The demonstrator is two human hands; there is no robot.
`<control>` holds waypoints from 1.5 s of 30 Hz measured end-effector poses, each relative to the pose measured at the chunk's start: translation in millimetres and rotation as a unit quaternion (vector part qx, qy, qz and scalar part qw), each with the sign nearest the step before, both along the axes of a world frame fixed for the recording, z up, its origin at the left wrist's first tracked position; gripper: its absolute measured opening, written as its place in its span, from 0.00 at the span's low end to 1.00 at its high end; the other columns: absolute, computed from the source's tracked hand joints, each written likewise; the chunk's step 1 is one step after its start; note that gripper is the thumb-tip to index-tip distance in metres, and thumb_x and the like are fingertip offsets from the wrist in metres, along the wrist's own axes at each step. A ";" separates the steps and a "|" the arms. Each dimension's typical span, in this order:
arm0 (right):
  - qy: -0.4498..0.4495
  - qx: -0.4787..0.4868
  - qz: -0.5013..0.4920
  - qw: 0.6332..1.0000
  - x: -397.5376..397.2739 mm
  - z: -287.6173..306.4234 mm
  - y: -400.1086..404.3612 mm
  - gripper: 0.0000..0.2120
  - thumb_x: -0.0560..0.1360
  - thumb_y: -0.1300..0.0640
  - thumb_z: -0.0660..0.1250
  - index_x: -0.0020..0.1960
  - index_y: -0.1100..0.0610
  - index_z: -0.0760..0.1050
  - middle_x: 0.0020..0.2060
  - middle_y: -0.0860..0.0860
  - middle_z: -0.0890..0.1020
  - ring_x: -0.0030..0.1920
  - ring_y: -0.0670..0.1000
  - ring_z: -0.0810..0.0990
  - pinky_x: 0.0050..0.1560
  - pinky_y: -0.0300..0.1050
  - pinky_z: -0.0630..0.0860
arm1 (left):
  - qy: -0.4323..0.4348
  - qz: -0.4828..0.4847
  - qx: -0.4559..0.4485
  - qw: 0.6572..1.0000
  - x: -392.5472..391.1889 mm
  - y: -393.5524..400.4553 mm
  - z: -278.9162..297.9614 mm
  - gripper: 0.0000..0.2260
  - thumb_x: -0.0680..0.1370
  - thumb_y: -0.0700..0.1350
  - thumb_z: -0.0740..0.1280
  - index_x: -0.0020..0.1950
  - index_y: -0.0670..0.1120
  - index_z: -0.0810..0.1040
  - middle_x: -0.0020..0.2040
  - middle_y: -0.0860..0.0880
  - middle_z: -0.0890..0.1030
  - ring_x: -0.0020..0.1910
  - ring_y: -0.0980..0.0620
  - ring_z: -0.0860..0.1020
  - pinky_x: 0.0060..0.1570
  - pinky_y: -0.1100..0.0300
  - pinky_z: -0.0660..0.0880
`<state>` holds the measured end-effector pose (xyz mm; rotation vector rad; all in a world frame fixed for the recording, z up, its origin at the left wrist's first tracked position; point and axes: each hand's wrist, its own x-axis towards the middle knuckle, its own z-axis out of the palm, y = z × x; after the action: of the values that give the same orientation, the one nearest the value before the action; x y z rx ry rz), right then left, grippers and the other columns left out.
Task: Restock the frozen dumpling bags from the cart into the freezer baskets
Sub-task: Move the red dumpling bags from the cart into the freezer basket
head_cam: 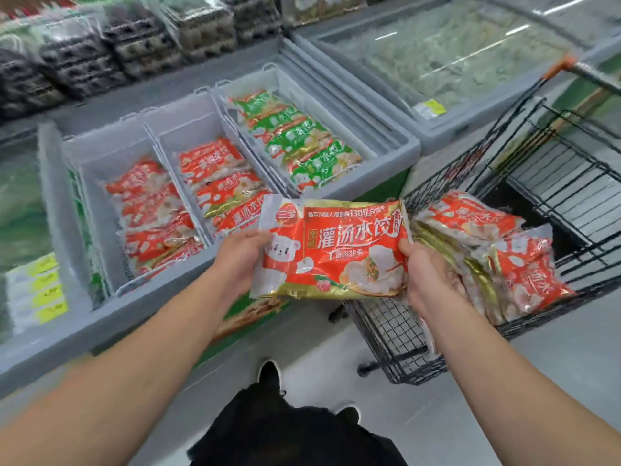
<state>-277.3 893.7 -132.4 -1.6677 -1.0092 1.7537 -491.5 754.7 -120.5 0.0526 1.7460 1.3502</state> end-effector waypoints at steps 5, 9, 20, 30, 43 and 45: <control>0.000 0.017 0.085 0.996 -80.1 15.6 -34.3 0.09 0.81 0.57 0.64 0.43 0.56 0.79 0.37 0.51 0.86 0.36 0.52 0.83 0.36 0.47 0.79 | 0.005 0.088 0.013 0.996 -58.1 -66.0 3.5 0.07 0.80 0.38 0.67 0.56 0.36 0.79 0.48 0.38 0.86 0.45 0.41 0.86 0.44 0.46 0.82; -0.005 0.039 0.123 0.992 -149.4 18.7 -63.2 0.09 0.80 0.56 0.65 0.44 0.57 0.80 0.40 0.52 0.85 0.39 0.53 0.84 0.37 0.46 0.79 | 0.014 0.131 0.028 0.991 -109.2 -114.7 -2.0 0.03 0.79 0.36 0.67 0.50 0.37 0.81 0.43 0.40 0.86 0.40 0.44 0.86 0.45 0.46 0.82; -0.046 0.071 0.168 0.982 -309.7 5.7 -103.5 0.08 0.78 0.57 0.68 0.41 0.58 0.79 0.39 0.54 0.86 0.42 0.54 0.85 0.47 0.52 0.82 | 0.020 0.179 0.034 0.983 -243.2 -171.2 -19.9 0.04 0.80 0.38 0.67 0.46 0.44 0.79 0.38 0.48 0.85 0.36 0.51 0.85 0.37 0.53 0.81; -0.071 0.055 0.249 0.964 -417.3 -27.4 -51.5 0.10 0.76 0.53 0.67 0.45 0.59 0.82 0.40 0.52 0.87 0.45 0.57 0.86 0.53 0.63 0.81 | -0.028 0.223 -0.006 0.974 -331.0 -131.4 -49.7 0.04 0.79 0.38 0.68 0.48 0.41 0.82 0.45 0.41 0.87 0.45 0.42 0.86 0.49 0.45 0.82; -0.129 0.052 0.387 0.911 -563.3 -92.3 124.9 0.13 0.80 0.52 0.66 0.39 0.58 0.76 0.30 0.56 0.79 0.28 0.53 0.77 0.33 0.47 0.73 | -0.026 0.309 -0.091 0.946 -458.9 25.2 -138.2 0.25 0.64 0.53 0.74 0.58 0.44 0.82 0.54 0.45 0.85 0.53 0.42 0.84 0.58 0.42 0.79; -0.138 0.047 0.394 0.908 -589.0 -99.7 146.2 0.13 0.80 0.52 0.66 0.41 0.59 0.77 0.29 0.56 0.79 0.28 0.53 0.77 0.32 0.45 0.72 | -0.025 0.304 -0.112 0.946 -477.3 56.2 -124.0 0.12 0.69 0.48 0.73 0.50 0.44 0.84 0.48 0.44 0.87 0.49 0.41 0.85 0.55 0.41 0.80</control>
<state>-866.3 1039.9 -232.2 -1.5786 -2.0864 1.8920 -968.8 810.9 -244.5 -0.6946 1.9422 1.5416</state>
